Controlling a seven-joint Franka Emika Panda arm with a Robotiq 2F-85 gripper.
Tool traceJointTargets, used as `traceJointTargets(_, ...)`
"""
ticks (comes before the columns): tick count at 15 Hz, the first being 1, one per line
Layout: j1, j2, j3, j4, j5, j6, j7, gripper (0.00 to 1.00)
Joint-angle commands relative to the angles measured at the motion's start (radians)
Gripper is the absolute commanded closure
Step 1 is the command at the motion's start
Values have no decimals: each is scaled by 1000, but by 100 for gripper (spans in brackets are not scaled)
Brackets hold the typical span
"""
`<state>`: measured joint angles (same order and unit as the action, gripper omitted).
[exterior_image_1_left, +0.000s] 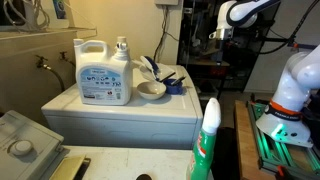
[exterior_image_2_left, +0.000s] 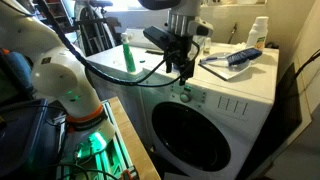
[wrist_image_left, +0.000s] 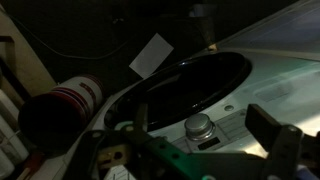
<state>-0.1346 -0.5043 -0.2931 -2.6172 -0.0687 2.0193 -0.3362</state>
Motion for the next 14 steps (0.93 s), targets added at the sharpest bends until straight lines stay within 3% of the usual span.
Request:
traceJointTargets(1, -13, 2, 12, 1, 7, -1, -6, 0)
traceJointTargets(8, -1, 17, 9, 11, 26, 7, -11, 0)
traceJointTargets(14, 106, 232, 86, 190, 138, 240, -7, 0)
